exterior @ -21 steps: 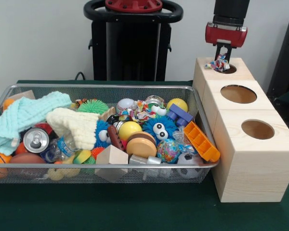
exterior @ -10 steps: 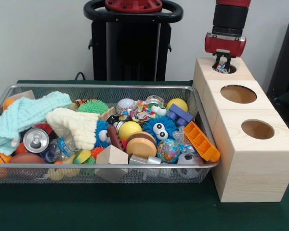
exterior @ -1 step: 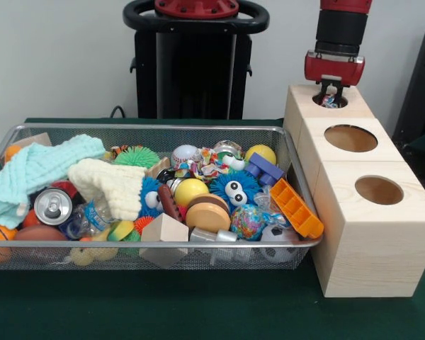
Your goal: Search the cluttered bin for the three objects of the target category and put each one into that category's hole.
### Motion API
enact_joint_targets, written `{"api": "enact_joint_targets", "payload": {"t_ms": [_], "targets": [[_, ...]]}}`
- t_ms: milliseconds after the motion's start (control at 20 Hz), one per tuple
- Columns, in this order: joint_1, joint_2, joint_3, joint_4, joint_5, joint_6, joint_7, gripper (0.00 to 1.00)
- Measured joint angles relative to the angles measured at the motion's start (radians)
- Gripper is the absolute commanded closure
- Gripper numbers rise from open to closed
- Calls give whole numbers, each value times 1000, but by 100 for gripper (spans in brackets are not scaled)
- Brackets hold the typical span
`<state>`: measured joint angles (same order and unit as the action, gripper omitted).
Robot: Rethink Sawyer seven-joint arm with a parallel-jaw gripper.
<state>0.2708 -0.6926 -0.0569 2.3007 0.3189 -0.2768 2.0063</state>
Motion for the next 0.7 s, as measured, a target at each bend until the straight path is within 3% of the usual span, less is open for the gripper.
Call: {"api": "enact_joint_targets", "payload": {"t_ms": [100,150,700], "targets": [[2,0,-1,-1,5,-1,0,100],[2,0,-1,-1,7,-2,0,0],[36,-18,-26,-6,67,57,0,0]]}}
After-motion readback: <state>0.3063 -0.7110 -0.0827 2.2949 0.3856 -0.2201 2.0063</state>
